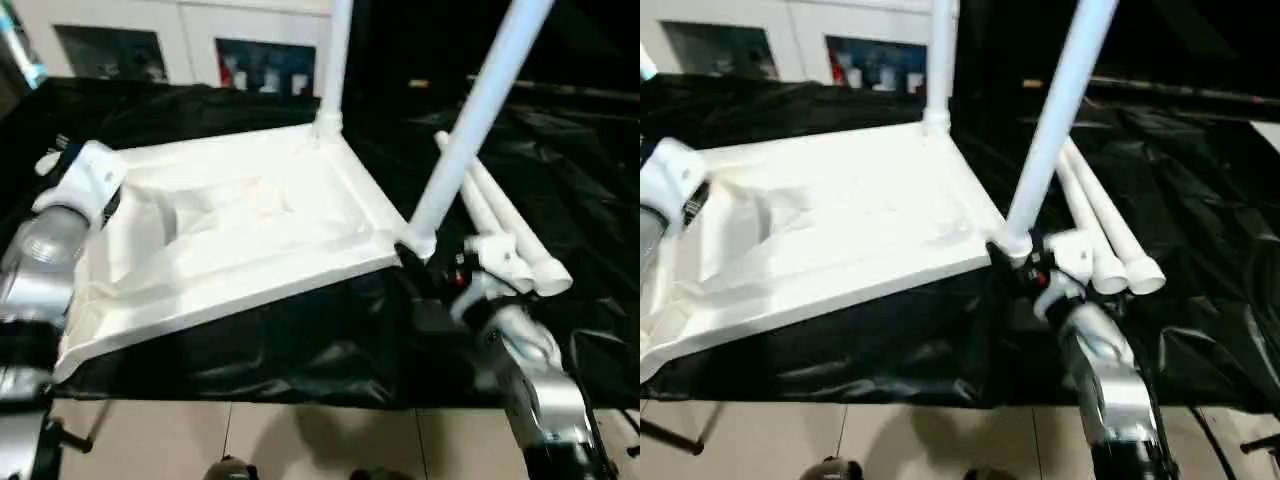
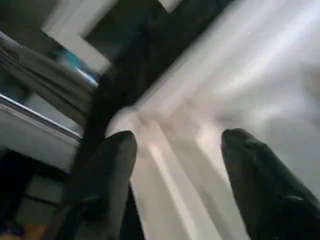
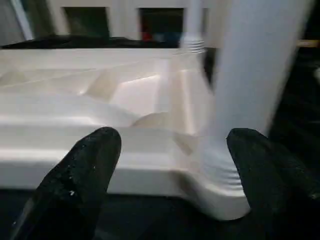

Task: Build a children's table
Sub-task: Rotate table base

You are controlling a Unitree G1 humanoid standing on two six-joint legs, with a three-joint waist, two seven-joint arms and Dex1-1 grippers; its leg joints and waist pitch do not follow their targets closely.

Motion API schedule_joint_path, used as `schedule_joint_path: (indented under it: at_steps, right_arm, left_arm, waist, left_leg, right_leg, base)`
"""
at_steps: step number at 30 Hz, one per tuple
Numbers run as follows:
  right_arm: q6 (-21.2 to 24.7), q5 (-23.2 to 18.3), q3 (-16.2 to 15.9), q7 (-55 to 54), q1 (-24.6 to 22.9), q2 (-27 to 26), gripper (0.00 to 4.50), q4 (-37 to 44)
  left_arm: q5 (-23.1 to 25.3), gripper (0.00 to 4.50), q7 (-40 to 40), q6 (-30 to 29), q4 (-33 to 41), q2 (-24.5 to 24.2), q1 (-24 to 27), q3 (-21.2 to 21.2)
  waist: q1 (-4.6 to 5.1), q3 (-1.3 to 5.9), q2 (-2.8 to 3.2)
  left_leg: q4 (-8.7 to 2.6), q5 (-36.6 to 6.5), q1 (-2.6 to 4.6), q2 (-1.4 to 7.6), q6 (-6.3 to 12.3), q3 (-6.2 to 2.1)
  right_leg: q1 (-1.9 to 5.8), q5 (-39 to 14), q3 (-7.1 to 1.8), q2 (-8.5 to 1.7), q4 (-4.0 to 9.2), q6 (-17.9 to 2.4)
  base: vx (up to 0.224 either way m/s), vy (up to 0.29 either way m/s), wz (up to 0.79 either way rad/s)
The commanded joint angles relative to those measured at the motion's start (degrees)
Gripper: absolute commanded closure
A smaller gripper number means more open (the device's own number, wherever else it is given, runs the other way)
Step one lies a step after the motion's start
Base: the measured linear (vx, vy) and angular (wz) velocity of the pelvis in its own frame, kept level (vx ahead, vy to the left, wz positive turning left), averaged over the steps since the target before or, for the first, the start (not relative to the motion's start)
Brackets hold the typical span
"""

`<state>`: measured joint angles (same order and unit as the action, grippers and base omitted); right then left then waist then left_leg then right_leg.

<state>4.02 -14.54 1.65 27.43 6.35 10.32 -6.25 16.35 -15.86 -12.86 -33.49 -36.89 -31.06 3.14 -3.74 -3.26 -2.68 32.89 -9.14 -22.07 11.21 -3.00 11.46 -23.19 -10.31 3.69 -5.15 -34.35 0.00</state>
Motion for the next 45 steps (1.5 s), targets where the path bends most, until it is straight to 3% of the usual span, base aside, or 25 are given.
schedule_joint_path:
  at_steps: [1,3,7,9,10,13,15,16,17,19,20,22,23,25,27,29,31,35,40,45]
  right_arm:
    - [-0.4,-0.9,-0.1,1.1,-0.8,0.9,0.64,1.2]
    - [-0.5,0.1,-0.4,0.5,-2.0,1.2,0.64,-0.2]
    - [-0.2,3.9,-0.8,-3.0,-3.2,1.5,0.64,-2.8]
    - [2.7,5.3,-0.8,-5.6,-3.1,1.3,0.64,-3.8]
    - [2.7,5.3,-0.8,-5.6,-3.1,1.3,0.64,-3.8]
    - [8.8,8.1,-2.7,-8.3,-0.8,1.2,0.64,-7.3]
    - [9.1,8.5,-3.5,-8.6,0.7,0.9,0.64,-9.4]
    - [9.1,8.5,-3.6,-8.6,0.8,0.9,0.64,-9.5]
    - [8.9,9.4,-4.3,-9.0,4.1,0.1,0.64,-13.5]
    - [8.4,9.8,-4.7,-9.0,6.0,-0.4,0.64,-15.7]
    - [7.1,10.5,-5.1,-8.8,10.6,-1.2,0.64,-21.0]
    - [6.3,10.9,-5.3,-8.6,12.7,-1.5,0.64,-23.4]
    - [6.0,11.3,-5.4,-8.5,15.2,-1.8,0.64,-26.1]
    - [5.7,11.8,-5.6,-8.3,18.6,-2.2,0.64,-29.7]
    - [5.5,12.2,-5.8,-8.1,20.5,-2.3,0.64,-31.8]
    - [5.0,12.6,-6.0,-8.0,22.1,-2.2,0.64,-33.8]
    - [3.6,13.8,-6.4,-7.9,26.2,-1.6,0.64,-38.0]
    - [3.3,14.6,-6.6,-7.5,28.2,-0.7,0.64,-39.6]
    - [7.4,13.3,-6.4,-3.0,26.5,2.1,0.64,-33.2]
    - [8.1,12.2,-6.1,1.1,25.5,4.6,0.64,-30.7]
  left_arm:
    - [-0.8,1.22,-4.2,-1.5,0.9,0.4,0.1,-2.1]
    - [-0.9,1.22,-7.1,-1.4,-0.1,0.6,0.2,-3.4]
    - [-0.9,1.22,-9.9,-2.0,-0.2,0.3,0.5,-5.3]
    - [-0.7,1.22,-11.9,-2.7,-0.3,-0.2,0.7,-6.5]
    - [-0.7,1.22,-11.9,-2.7,-0.3,-0.2,0.7,-6.5]
    - [0.5,1.22,-16.6,-4.2,-0.8,-1.4,0.3,-8.8]
    - [0.5,1.22,-18.3,-4.6,-0.9,-1.7,-0.1,-9.4]
    - [0.5,1.22,-18.4,-4.6,-0.9,-1.7,-0.1,-9.5]
    - [0.2,1.22,-21.9,-5.5,-0.6,-2.3,-0.6,-10.7]
    - [0.1,1.22,-24.0,-5.8,-0.3,-2.7,-0.7,-11.4]
    - [-0.6,1.22,-28.3,-6.2,0.8,-3.3,-0.8,-12.9]
    - [-1.0,1.22,-30.1,-6.2,1.4,-3.5,-0.8,-13.5]
    - [-1.8,1.22,-32.4,-6.2,2.2,-3.5,-0.8,-14.0]
    - [-3.1,1.22,-36.2,-5.9,3.8,-3.6,-0.8,-14.9]
    - [-4.0,1.22,-39.0,-5.7,5.1,-3.8,-0.7,-15.6]
    - [-4.9,1.22,-41.7,-5.5,6.4,-3.9,-0.5,-16.2]
    - [-8.0,1.22,-49.4,-4.2,10.5,-3.9,-0.1,-18.2]
    - [-8.4,1.22,-51.2,-4.4,11.7,-3.3,-0.5,-18.8]
    - [-8.1,1.22,-51.1,-4.2,12.0,-3.3,-0.4,-18.9]
    - [-9.9,1.22,-53.5,-5.7,14.9,-3.6,1.0,-18.9]
  waist:
    - [0.19,3.78,1.44]
    - [0.12,3.68,1.68]
    - [0.32,3.74,1.44]
    - [0.42,3.70,1.71]
    - [0.54,3.65,1.57]
    - [0.93,3.70,1.74]
    - [0.92,3.75,1.79]
    - [1.04,3.78,1.74]
    - [1.00,3.83,1.76]
    - [1.26,3.86,1.90]
    - [1.35,3.88,1.82]
    - [1.65,3.88,1.53]
    - [1.55,3.82,1.58]
    - [1.53,3.79,1.75]
    - [1.56,3.74,1.27]
    - [1.55,3.78,1.46]
    - [1.74,3.70,1.30]
    - [1.75,3.61,1.32]
    - [1.58,3.62,1.10]
    - [1.43,3.89,0.94]
  left_leg:
    - [-4.01,-16.2,1.83,2.22,-0.68,-1.20]
    - [-4.12,-17.4,1.87,2.18,-1.08,-1.27]
    - [-4.19,-18.7,1.69,2.02,-2.01,-1.40]
    - [-4.18,-19.0,1.66,1.97,-1.91,-1.43]
    - [-4.20,-19.2,1.65,1.96,-1.79,-1.44]
    - [-4.23,-18.7,1.63,1.85,-2.04,-1.57]
    - [-4.03,-18.8,1.90,1.94,-2.15,-1.41]
    - [-4.08,-18.2,1.66,1.88,-2.07,-1.53]
    - [-4.03,-17.9,1.81,1.91,-2.06,-1.45]
    - [-4.03,-17.9,1.76,1.88,-2.31,-1.51]
    - [-3.92,-18.1,1.89,1.89,-2.47,-1.47]
    - [-4.01,-17.2,1.45,1.88,-2.64,-1.56]
    - [-3.81,-17.6,1.82,1.89,-2.59,-1.45]
    - [-3.78,-18.1,1.88,1.92,-2.79,-1.36]
    - [-3.86,-17.8,1.72,1.92,-2.73,-1.33]
    - [-3.81,-17.7,1.73,1.95,-2.92,-1.38]
    - [-3.83,-18.0,1.66,1.99,-3.09,-1.35]
    - [-3.70,-19.5,1.99,2.03,-3.50,-1.23]
    - [-3.72,-19.5,1.90,2.00,-2.91,-1.29]
    - [-3.53,-17.0,1.79,2.07,-2.32,-1.17]
  right_leg:
    - [1.78,-8.4,-2.61,-2.50,3.49,-10.3]
    - [1.69,-9.8,-2.62,-2.64,3.72,-10.3]
    - [1.87,-11.6,-2.62,-2.74,3.91,-10.0]
    - [1.88,-12.0,-2.63,-2.73,3.98,-9.9]
    - [1.85,-12.4,-2.63,-2.71,4.08,-10.0]
    - [1.93,-12.5,-2.54,-2.54,3.91,-10.2]
    - [1.70,-11.6,-2.65,-2.69,3.95,-10.6]
    - [2.02,-11.0,-2.63,-2.72,3.70,-10.8]
    - [1.87,-10.5,-2.62,-2.73,3.74,-11.0]
    - [1.95,-10.7,-2.58,-2.83,3.62,-11.5]
    - [1.80,-10.6,-2.64,-2.90,3.61,-12.0]
    - [2.23,-9.9,-2.58,-2.89,3.33,-12.4]
    - [1.84,-10.7,-2.68,-3.10,3.35,-13.0]
    - [1.85,-11.4,-2.73,-3.03,3.37,-13.0]
    - [1.97,-11.3,-2.69,-2.94,3.34,-12.8]
    - [1.95,-11.9,-2.70,-3.13,3.23,-12.7]
    - [1.92,-12.8,-2.70,-3.11,3.24,-13.0]
    - [1.60,-14.0,-2.79,-3.04,3.33,-13.0]
    - [1.76,-16.3,-2.80,-2.91,3.50,-11.0]
    - [1.97,-12.9,-2.77,-2.91,3.12,-11.8]
  base:
    - [0.000,0.000,0.00]
    - [0.000,0.000,0.00]
    - [0.000,0.000,0.00]
    - [0.000,0.000,0.00]
    - [0.000,0.000,0.00]
    - [0.000,0.000,0.00]
    - [0.000,0.000,0.00]
    - [0.000,0.000,0.00]
    - [0.000,0.000,0.00]
    - [0.000,0.000,0.00]
    - [0.000,0.000,0.00]
    - [0.000,0.000,0.00]
    - [0.000,0.000,0.00]
    - [0.000,0.000,0.00]
    - [0.000,0.000,0.00]
    - [0.000,0.000,0.00]
    - [0.000,0.000,0.00]
    - [0.000,0.000,0.00]
    - [0.000,0.000,0.00]
    - [0.000,0.000,0.00]
